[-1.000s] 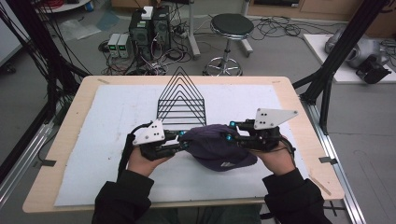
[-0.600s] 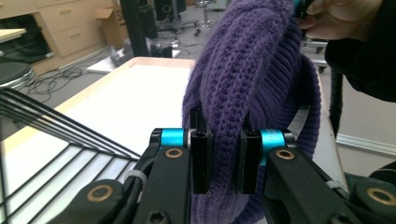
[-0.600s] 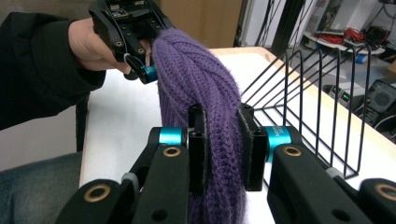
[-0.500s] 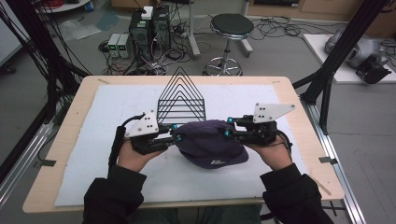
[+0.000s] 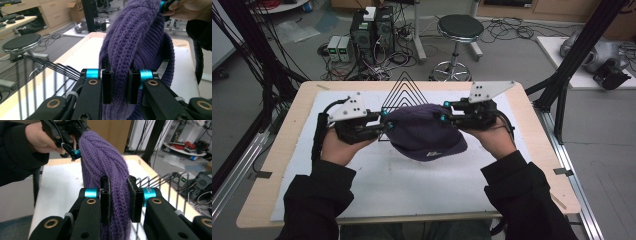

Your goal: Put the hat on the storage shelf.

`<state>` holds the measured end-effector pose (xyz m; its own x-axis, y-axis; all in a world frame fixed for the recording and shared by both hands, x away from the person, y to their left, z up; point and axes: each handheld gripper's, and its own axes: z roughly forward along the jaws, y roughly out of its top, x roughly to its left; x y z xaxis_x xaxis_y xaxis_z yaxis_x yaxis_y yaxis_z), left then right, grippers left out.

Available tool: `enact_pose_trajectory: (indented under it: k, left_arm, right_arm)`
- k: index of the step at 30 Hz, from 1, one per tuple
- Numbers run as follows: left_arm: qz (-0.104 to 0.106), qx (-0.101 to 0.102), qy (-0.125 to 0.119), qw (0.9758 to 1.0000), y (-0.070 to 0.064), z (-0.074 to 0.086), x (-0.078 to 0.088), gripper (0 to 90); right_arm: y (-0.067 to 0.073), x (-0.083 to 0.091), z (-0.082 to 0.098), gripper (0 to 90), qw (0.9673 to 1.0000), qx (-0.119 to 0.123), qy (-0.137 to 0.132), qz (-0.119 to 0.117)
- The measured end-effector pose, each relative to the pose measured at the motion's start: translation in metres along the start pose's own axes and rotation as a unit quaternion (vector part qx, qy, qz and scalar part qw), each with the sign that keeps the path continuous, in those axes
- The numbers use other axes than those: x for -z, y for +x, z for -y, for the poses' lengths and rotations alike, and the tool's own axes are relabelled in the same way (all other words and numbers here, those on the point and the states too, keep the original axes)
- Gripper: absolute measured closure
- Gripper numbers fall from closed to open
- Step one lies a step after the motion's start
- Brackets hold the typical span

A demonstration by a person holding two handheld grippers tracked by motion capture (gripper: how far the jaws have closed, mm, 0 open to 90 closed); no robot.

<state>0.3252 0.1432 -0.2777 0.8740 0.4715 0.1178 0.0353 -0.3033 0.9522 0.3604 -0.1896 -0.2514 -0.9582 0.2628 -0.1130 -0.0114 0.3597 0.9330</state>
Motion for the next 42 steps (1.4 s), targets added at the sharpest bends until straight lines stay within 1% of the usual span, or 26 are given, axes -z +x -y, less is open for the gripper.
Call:
enact_pose_trajectory:
  k: [1,4,5,6,7,8,9,10,11,12,13,14,15,16,17,18,19,21,25,28,31,33,35,39,40,42]
  left_arm:
    - [-0.007,-0.005,-0.002,1.0000,0.005,-0.011,0.005,79.5]
    - [-0.019,-0.021,-0.002,0.9996,0.013,-0.028,0.013,79.5]
    - [-0.019,-0.021,-0.002,0.9996,0.013,-0.028,0.013,79.5]
    - [-0.024,-0.024,-0.001,0.9994,0.016,-0.033,0.016,79.5]
    - [-0.036,-0.028,-0.001,0.9990,0.022,-0.043,0.021,79.4]
    - [-0.043,-0.031,-0.004,0.9986,0.026,-0.049,0.024,79.4]
    - [-0.043,-0.031,-0.004,0.9986,0.026,-0.049,0.024,79.4]
    - [-0.052,-0.034,-0.008,0.9980,0.034,-0.057,0.028,79.4]
    - [-0.056,-0.033,-0.009,0.9978,0.038,-0.059,0.030,79.4]
    - [-0.056,-0.033,-0.009,0.9978,0.038,-0.059,0.030,79.4]
    - [-0.064,-0.029,-0.006,0.9975,0.046,-0.062,0.031,79.4]
    - [-0.064,-0.029,-0.006,0.9975,0.046,-0.062,0.031,79.5]
    - [-0.065,-0.027,-0.002,0.9975,0.050,-0.064,0.031,79.4]
    - [-0.071,-0.030,0.012,0.9969,0.056,-0.067,0.031,79.4]
    - [-0.071,-0.030,0.012,0.9969,0.056,-0.067,0.031,79.4]
    - [-0.077,-0.035,0.021,0.9962,0.061,-0.070,0.029,79.4]
    - [-0.077,-0.035,0.021,0.9962,0.061,-0.070,0.029,79.4]
    - [-0.083,-0.037,0.023,0.9956,0.068,-0.073,0.028,79.4]
    - [-0.083,-0.034,0.017,0.9958,0.072,-0.075,0.028,79.3]
    - [-0.085,-0.032,0.017,0.9958,0.078,-0.077,0.028,79.3]
    - [-0.086,-0.030,0.018,0.9957,0.080,-0.076,0.026,79.1]
    - [-0.089,-0.037,0.023,0.9951,0.082,-0.074,0.024,79.1]
    - [-0.089,-0.036,0.027,0.9950,0.085,-0.070,0.019,79.1]
    - [-0.090,-0.033,0.032,0.9949,0.087,-0.065,0.017,79.1]
    - [-0.091,-0.026,0.034,0.9950,0.089,-0.060,0.015,79.1]
    - [-0.090,-0.020,0.035,0.9951,0.091,-0.054,0.014,79.0]
  right_arm:
    - [-0.004,-0.001,-0.007,76.6,1.0000,0.000,-0.004,0.001]
    - [-0.012,-0.004,-0.022,76.5,0.9999,0.003,-0.011,0.006]
    - [-0.015,-0.006,-0.028,76.4,0.9999,0.003,-0.014,0.007]
    - [-0.015,-0.006,-0.028,76.4,0.9999,0.003,-0.014,0.007]
    - [-0.022,-0.010,-0.038,76.4,0.9997,0.005,-0.023,0.011]
    - [-0.024,-0.013,-0.042,76.4,0.9995,0.004,-0.026,0.014]
    - [-0.028,-0.016,-0.049,76.4,0.9995,0.001,-0.027,0.016]
    - [-0.032,-0.020,-0.054,76.4,0.9994,0.000,-0.030,0.016]
    - [-0.035,-0.023,-0.058,76.5,0.9993,-0.003,-0.034,0.017]
    - [-0.038,-0.026,-0.062,76.5,0.9993,-0.004,-0.033,0.018]
    - [-0.041,-0.028,-0.065,76.5,0.9992,-0.006,-0.033,0.020]
    - [-0.044,-0.030,-0.067,76.5,0.9992,-0.008,-0.031,0.022]
    - [-0.047,-0.033,-0.069,76.5,0.9992,-0.010,-0.030,0.023]
    - [-0.050,-0.036,-0.072,76.5,0.9993,-0.011,-0.025,0.025]
    - [-0.050,-0.036,-0.072,76.5,0.9993,-0.011,-0.025,0.025]
    - [-0.054,-0.039,-0.073,76.5,0.9992,-0.013,-0.022,0.030]
    - [-0.056,-0.041,-0.074,76.5,0.9992,-0.014,-0.022,0.030]
    - [-0.061,-0.044,-0.075,76.5,0.9990,-0.016,-0.023,0.034]
    - [-0.066,-0.047,-0.077,76.5,0.9986,-0.018,-0.033,0.037]
    - [-0.070,-0.049,-0.079,76.4,0.9986,-0.017,-0.029,0.040]
    - [-0.073,-0.051,-0.079,76.4,0.9986,-0.015,-0.029,0.042]
    - [-0.076,-0.054,-0.076,76.3,0.9987,-0.014,-0.021,0.043]
    - [-0.079,-0.056,-0.074,76.2,0.9988,-0.018,-0.017,0.043]
    - [-0.082,-0.059,-0.070,76.2,0.9987,-0.020,-0.015,0.044]
    - [-0.083,-0.062,-0.065,76.0,0.9989,-0.025,-0.011,0.039]
    - [-0.083,-0.065,-0.060,76.0,0.9988,-0.026,-0.012,0.039]
